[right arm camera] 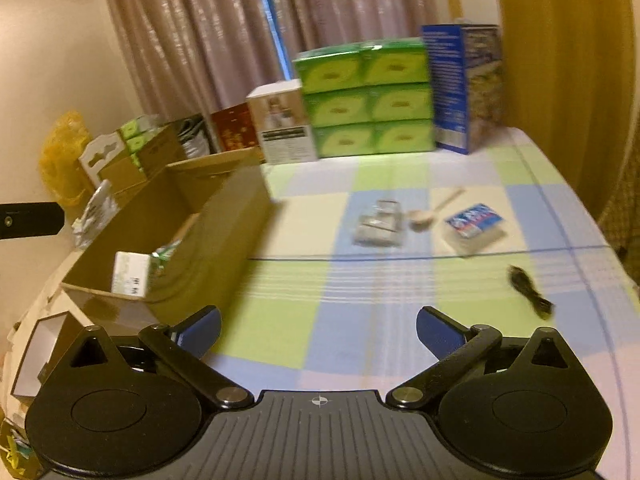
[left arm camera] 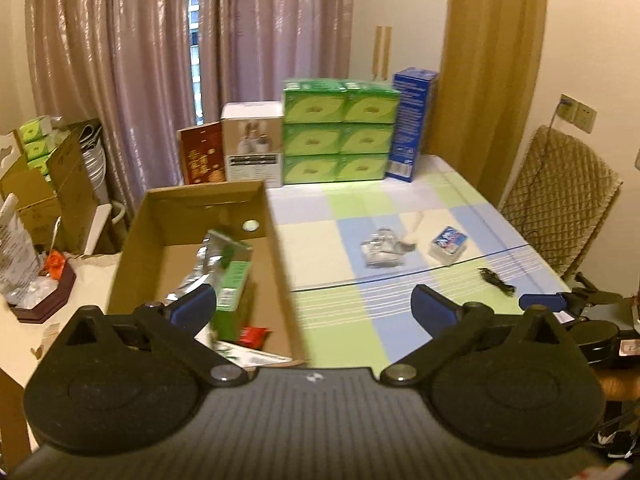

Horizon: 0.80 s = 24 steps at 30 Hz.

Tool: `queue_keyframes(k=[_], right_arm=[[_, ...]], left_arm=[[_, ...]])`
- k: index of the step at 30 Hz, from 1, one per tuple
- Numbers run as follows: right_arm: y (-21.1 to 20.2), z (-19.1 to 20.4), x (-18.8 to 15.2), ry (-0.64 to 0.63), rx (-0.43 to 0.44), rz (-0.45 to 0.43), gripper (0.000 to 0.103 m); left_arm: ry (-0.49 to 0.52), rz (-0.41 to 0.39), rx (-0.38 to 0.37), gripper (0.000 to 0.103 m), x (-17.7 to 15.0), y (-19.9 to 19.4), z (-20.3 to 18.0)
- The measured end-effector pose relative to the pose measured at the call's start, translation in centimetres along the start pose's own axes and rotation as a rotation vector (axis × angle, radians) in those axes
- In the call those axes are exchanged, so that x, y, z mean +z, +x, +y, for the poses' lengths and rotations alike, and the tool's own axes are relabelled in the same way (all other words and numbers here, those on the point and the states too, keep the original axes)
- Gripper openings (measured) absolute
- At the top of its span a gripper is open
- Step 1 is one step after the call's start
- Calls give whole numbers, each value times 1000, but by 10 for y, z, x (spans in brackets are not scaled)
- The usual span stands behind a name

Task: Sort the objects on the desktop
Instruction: 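Move both tools back toward the black cable and wire rack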

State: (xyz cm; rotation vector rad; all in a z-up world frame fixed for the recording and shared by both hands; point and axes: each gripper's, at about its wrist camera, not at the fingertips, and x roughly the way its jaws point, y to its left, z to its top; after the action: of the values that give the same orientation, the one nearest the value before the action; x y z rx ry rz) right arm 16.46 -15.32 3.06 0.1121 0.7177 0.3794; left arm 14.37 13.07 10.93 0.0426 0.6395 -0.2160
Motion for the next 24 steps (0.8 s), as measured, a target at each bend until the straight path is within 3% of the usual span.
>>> queue_keyframes(k=[14,24], right_arm=[[-50,-102,-12,104,-145,-48,101],[-48,-146,-25,81,-198,-48,101]], left_arm=[[61,1,-48,102,-22,29,-116],[27,12,-57,102,-38,67,-145]])
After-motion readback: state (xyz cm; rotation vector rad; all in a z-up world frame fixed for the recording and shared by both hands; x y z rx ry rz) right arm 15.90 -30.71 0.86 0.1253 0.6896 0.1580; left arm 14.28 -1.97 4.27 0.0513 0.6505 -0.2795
